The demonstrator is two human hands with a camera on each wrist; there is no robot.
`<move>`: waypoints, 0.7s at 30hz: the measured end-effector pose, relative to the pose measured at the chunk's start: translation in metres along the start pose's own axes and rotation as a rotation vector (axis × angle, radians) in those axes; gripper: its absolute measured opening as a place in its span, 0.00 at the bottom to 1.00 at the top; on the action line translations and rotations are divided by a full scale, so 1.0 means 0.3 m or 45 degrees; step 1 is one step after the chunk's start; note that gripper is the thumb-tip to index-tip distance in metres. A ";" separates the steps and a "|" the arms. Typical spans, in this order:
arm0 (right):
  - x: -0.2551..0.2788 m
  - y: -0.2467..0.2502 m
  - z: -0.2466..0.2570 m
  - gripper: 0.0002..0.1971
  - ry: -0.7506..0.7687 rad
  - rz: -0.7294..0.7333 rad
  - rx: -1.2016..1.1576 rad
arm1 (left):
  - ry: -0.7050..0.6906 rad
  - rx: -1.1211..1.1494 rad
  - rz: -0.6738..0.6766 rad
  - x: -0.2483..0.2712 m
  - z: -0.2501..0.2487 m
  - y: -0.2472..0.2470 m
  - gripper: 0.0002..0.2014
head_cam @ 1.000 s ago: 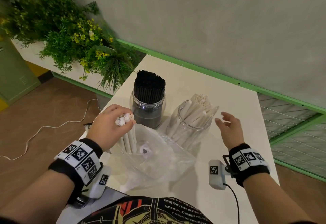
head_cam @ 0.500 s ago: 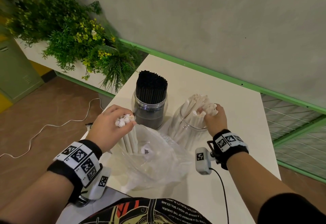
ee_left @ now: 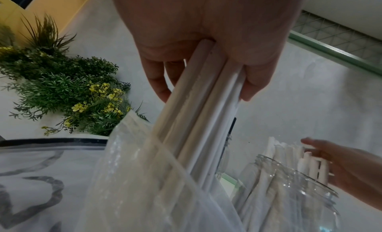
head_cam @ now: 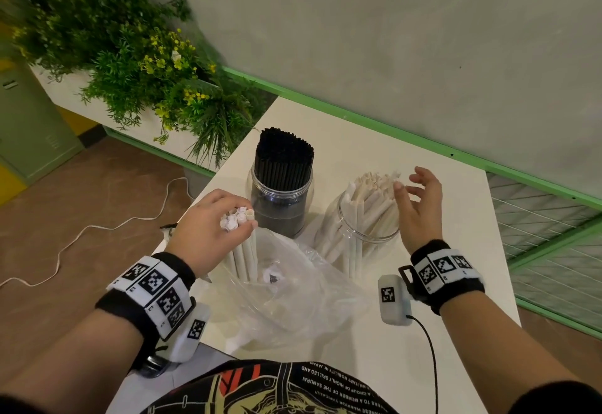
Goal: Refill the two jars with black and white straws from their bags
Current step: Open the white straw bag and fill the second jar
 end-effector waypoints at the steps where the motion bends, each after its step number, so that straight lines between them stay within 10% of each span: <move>1: 0.014 0.005 0.007 0.25 0.083 0.027 0.069 | -0.002 -0.002 -0.001 -0.001 0.001 0.001 0.14; 8: 0.128 -0.085 0.110 0.16 0.911 0.212 0.807 | -0.013 -0.006 0.008 -0.009 0.002 -0.003 0.15; 21: 0.091 -0.150 0.132 0.11 0.495 0.617 0.789 | 0.008 -0.017 0.019 -0.014 0.004 -0.004 0.12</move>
Point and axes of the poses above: each hand's wrist, its own x-axis away from the middle knuckle, its own y-axis out of the back of the hand, z = x × y, the point moved 4 cm from there along -x, towards the middle knuckle, and after that the axes turned 1 degree about -y, right-handed, at the moved point
